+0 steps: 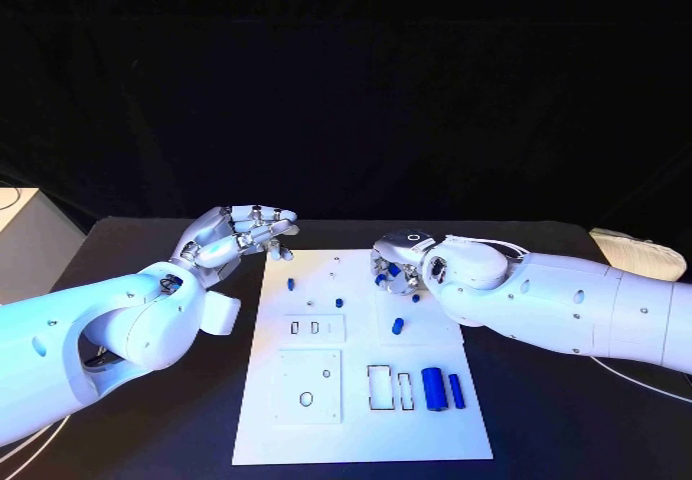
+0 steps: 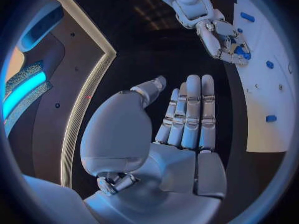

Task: Assemble the parts on the task board

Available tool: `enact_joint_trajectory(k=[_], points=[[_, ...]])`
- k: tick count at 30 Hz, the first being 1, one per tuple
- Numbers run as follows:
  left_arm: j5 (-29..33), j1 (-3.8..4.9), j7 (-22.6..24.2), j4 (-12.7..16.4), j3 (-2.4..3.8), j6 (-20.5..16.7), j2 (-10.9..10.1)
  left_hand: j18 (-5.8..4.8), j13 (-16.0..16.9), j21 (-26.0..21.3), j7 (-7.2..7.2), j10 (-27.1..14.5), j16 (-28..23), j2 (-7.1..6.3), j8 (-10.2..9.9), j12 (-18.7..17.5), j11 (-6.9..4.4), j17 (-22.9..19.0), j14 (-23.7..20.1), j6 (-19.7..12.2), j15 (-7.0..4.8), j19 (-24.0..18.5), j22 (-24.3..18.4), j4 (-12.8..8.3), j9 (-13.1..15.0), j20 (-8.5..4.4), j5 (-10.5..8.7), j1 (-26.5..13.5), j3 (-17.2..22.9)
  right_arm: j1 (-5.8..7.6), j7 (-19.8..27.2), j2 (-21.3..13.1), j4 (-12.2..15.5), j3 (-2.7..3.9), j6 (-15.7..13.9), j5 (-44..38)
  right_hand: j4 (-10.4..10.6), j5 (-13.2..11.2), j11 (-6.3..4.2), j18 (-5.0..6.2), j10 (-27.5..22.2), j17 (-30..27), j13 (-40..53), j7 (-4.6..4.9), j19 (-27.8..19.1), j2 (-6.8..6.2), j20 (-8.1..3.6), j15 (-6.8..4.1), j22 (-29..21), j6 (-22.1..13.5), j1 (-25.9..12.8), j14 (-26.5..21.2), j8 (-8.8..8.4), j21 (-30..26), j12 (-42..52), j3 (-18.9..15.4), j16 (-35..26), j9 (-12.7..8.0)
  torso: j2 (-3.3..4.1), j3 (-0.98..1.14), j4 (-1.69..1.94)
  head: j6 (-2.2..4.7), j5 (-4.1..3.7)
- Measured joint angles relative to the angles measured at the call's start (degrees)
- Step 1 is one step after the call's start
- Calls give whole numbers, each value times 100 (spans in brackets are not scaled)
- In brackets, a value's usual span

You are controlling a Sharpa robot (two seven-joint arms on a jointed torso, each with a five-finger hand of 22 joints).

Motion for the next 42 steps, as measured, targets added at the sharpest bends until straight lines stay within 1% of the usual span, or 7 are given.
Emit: enact_joint_trajectory(k=[2, 5, 10, 11, 12, 23, 42], points=[[3, 0, -1, -7, 0, 4, -1, 0, 0, 0, 0, 0, 0, 0, 0, 0, 0, 0, 0, 0, 0, 0, 0, 0, 0, 0, 0, 0, 0, -4, -23, 1, 10, 0, -8, -10, -17, -36, -12, 1, 66, 0, -5, -17, 21, 50, -21, 0, 24, 60, 50, 0, 22, 0, -6, 65, 20, 35, -1, 0, -1, -4, 0], [8, 0, -1, -11, 0, 10, -1, 0, 0, 0, 0, 0, 0, 0, 0, -20, 0, 0, 0, 0, 0, 0, 0, 0, 0, 0, 0, 0, 0, -8, -62, -6, 31, -2, -51, -32, -45, -262, -30, 1, 135, 0, -6, -17, 34, 108, -34, -1, 62, 78, 109, 1, 66, 27, -17, 176, 44, 93, -4, 0, -3, -7, 3], [14, 0, -2, -15, 0, 17, -2, 0, 0, 0, 0, 0, 0, 0, 0, -20, 0, -1, 0, 0, 0, 0, 0, 0, 0, 0, 0, 0, 0, -14, -138, -47, 93, -5, -184, -76, -105, -299, -42, 0, 246, 6, -4, -39, 72, 152, -72, -43, 174, 140, 153, 0, 150, 95, -5, 293, 96, 183, -7, 1, -3, -4, 11], [16, 0, -2, -17, 0, 19, -3, -1, 0, 0, 0, 0, 0, 0, 0, -20, 0, -1, 0, 0, 0, 0, -1, 0, 0, 0, 0, 0, 0, -14, -165, -60, 118, -5, -237, -93, -126, -298, -30, -17, 259, 19, -1, -50, 72, 159, -72, -43, 199, 151, 160, 0, 153, 116, -4, 314, 103, 200, -7, 1, -3, -2, 13], [18, 0, -2, -18, 0, 20, -3, 0, 0, 0, 0, 0, 11, 11, 0, -20, 0, 1, 0, 0, 0, -6, 1, 0, 0, 3, 0, 11, 0, -13, -185, -68, 138, -5, -278, -107, -143, -295, -17, -90, 272, 23, 7, -61, 91, 174, -91, -43, 228, 162, 175, 0, 176, 134, -4, 331, 120, 218, -8, 1, -3, -1, 13], [41, 1, -3, -29, 0, 23, -1, -1, 0, 0, 0, 0, 22, 25, 0, -20, 0, 5, 1, 0, 1, -41, 6, 0, 0, -1, 0, 25, 0, 47, -402, 134, 191, 11, -765, -235, -151, -289, 3, -90, 291, 76, 30, -50, 133, 195, -91, -63, 370, 211, 197, 20, 243, 201, 5, 338, 165, 303, -12, -2, 0, 48, 4], [70, 3, -3, -21, 1, 32, 41, -1, 0, 23, 0, 0, 22, 24, 0, -19, 0, 4, 1, 0, 1, -41, 11, 0, 0, -1, 0, 25, 0, 52, -640, 913, -446, 24, -1233, -281, -175, -311, 3, -90, 291, 29, 32, -49, 153, 194, -112, -63, 413, 210, 243, 20, 241, 227, -16, 359, 163, 329, 44, -19, 46, 65, 23]])
